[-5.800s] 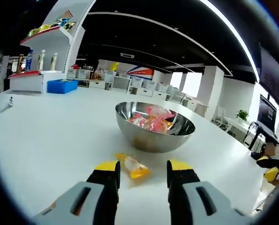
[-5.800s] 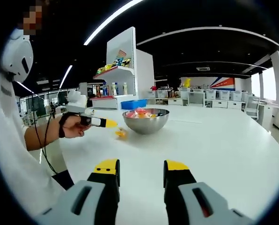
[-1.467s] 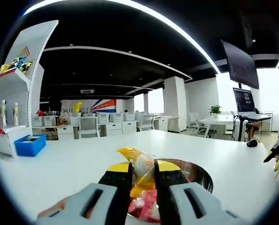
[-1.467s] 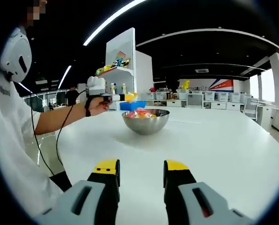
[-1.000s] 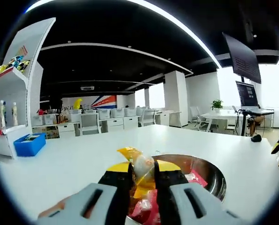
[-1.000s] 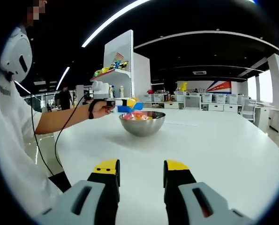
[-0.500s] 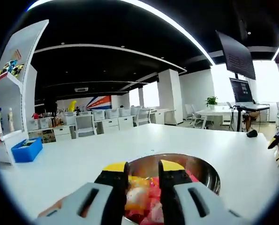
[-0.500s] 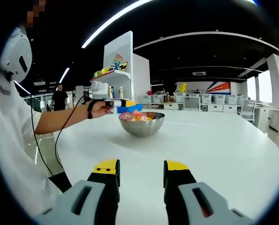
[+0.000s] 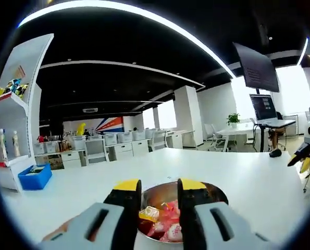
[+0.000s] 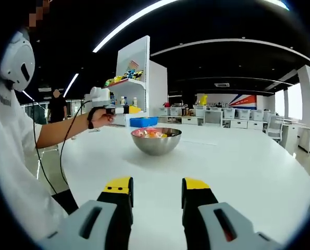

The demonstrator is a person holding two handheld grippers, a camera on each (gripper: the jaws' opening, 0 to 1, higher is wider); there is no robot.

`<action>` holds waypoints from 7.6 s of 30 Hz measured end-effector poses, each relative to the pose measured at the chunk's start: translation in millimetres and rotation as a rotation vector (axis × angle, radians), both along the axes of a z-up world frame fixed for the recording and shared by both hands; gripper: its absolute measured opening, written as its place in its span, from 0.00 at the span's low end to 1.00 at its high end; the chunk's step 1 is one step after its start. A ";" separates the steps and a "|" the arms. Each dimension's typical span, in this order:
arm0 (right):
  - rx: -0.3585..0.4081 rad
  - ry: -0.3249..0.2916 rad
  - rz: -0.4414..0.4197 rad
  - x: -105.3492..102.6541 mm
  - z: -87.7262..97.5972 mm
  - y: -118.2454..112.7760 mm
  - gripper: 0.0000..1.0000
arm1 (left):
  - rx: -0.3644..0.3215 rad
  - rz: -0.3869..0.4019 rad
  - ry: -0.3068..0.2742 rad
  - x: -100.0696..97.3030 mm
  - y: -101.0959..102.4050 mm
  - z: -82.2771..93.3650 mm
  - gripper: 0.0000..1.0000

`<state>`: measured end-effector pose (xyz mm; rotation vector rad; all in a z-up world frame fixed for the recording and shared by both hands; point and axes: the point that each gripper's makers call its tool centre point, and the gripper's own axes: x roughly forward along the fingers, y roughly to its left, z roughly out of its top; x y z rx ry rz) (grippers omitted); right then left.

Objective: Pick up the marshmallows scattered on the table and place them into the bowl on the table

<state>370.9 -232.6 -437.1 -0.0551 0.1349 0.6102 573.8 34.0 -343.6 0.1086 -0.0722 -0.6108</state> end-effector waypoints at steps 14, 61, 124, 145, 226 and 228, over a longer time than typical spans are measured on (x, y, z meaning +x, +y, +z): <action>-0.029 -0.013 0.002 9.9 4.4 -4.5 0.37 | -0.029 0.038 -0.048 -52.6 48.6 17.0 0.29; 0.029 -0.030 -0.035 16.0 1.5 -35.6 0.39 | -0.094 0.154 0.054 -175.3 148.8 -69.8 0.32; -0.047 -0.049 0.388 155.9 15.8 32.4 0.97 | 0.125 -0.422 0.129 -56.1 78.1 -76.5 0.80; -0.069 -0.050 0.509 215.1 -25.8 105.9 0.97 | 0.082 -0.478 0.169 -3.1 33.8 -114.3 0.81; -0.211 -0.047 0.626 312.2 -15.9 163.4 0.96 | 0.383 -0.512 0.176 105.8 -23.5 -113.7 0.78; -0.216 -0.037 0.627 312.5 -21.8 163.5 0.96 | 0.394 -0.507 0.191 106.3 -23.4 -120.2 0.78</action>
